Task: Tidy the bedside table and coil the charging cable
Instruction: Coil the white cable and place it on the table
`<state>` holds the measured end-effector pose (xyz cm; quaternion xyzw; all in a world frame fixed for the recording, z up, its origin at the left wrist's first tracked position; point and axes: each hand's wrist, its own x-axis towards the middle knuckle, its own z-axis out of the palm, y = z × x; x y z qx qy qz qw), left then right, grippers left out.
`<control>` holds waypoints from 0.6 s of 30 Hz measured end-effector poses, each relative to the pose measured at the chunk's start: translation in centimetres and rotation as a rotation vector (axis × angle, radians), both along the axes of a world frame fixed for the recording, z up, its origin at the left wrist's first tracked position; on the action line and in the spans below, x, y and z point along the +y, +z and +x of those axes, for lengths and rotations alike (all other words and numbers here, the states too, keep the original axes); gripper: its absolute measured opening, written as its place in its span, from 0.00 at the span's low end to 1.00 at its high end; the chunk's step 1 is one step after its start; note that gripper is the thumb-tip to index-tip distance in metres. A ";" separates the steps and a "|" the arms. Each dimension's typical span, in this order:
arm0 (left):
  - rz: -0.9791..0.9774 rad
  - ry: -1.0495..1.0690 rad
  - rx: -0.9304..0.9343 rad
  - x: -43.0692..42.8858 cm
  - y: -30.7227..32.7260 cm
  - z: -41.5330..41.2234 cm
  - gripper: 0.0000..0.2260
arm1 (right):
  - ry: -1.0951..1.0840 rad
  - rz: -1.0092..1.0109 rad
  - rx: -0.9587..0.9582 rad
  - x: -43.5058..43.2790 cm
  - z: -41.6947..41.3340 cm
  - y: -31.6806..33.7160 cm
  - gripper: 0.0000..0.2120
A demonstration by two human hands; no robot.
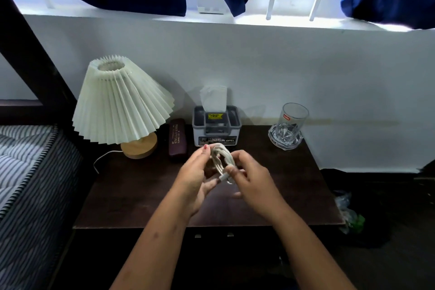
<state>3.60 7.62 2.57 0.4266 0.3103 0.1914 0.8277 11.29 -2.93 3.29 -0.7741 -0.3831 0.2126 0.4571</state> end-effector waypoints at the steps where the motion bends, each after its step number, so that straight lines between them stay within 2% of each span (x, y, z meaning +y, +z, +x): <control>1: -0.026 -0.008 0.004 -0.4 0.0 0.2 0.09 | 0.029 -0.048 -0.165 0.1 -0.2 -0.4 0.05; 2: -0.024 -0.007 0.017 -0.8 0.1 0.4 0.11 | 0.062 -0.083 -0.286 0.2 -0.6 -0.7 0.06; 4: -0.009 0.035 0.029 -1.3 -0.2 0.7 0.12 | 0.112 -0.085 -0.362 0.5 -1.1 -1.2 0.09; 6: -0.064 0.125 0.000 -1.2 -0.2 0.8 0.07 | 0.132 -0.042 -0.279 0.7 -1.3 -1.3 0.13; 9: -0.136 0.187 -0.077 -0.8 0.0 0.7 0.07 | 0.118 0.050 -0.134 0.9 -1.1 -0.8 0.16; 14: -0.214 0.218 -0.194 -0.5 0.5 0.4 0.06 | -0.083 0.193 -0.162 1.2 -1.1 -0.2 0.17; 16: -0.204 0.205 -0.201 -0.5 0.7 0.3 0.06 | -0.162 0.236 0.020 1.2 -1.0 -0.4 0.21; 18: -0.171 0.202 -0.196 -0.7 0.9 0.2 0.07 | -0.138 0.237 0.300 1.3 -1.0 -0.3 0.22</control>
